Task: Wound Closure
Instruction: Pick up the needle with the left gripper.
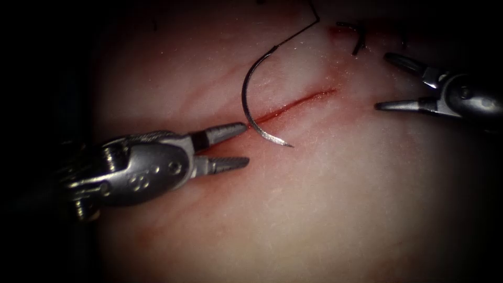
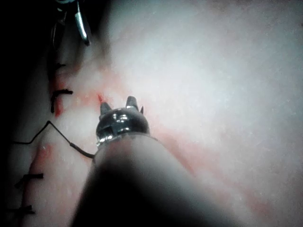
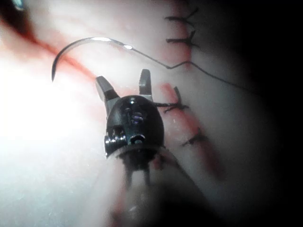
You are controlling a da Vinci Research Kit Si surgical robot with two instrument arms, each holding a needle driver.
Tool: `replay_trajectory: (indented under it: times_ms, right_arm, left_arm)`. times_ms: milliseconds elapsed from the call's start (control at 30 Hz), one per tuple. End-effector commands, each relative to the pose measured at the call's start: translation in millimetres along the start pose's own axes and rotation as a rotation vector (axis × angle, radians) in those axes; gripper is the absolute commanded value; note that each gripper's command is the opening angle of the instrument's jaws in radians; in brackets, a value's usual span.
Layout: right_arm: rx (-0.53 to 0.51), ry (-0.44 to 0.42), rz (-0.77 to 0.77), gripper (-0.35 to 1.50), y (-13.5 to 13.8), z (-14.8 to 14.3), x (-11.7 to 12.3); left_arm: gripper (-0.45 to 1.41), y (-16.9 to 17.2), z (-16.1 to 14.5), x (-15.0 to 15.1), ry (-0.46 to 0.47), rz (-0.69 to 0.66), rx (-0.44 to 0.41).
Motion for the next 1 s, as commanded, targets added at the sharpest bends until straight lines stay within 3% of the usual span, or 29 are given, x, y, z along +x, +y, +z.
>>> replay_trajectory:
  times_ms: [33,200,467,600,1000]
  right_arm:
    - [0.001,0.003,-0.003,1.06,0.4,0.8,0.0]
    - [-0.013,-0.004,-0.002,1.06,0.6,0.6,-0.1]
    - [-0.025,-0.009,-0.001,1.04,0.6,0.7,-0.3]
    - [-0.025,-0.009,-0.001,1.01,0.6,0.7,-0.3]
    - [-0.028,-0.009,-0.004,0.99,0.4,0.8,-0.7]
  left_arm:
    - [0.53,-0.3,1.7,0.3,-0.04,0.023,-0.016]
    - [0.46,0.7,4.3,0.0,-0.209,0.106,-0.001]
    - [0.55,3.8,7.8,-2.1,-0.313,0.204,-0.034]
    - [0.69,4.2,9.0,-2.5,-0.331,0.218,-0.034]
    - [0.72,3.5,11.1,-3.7,-0.362,0.277,-0.005]
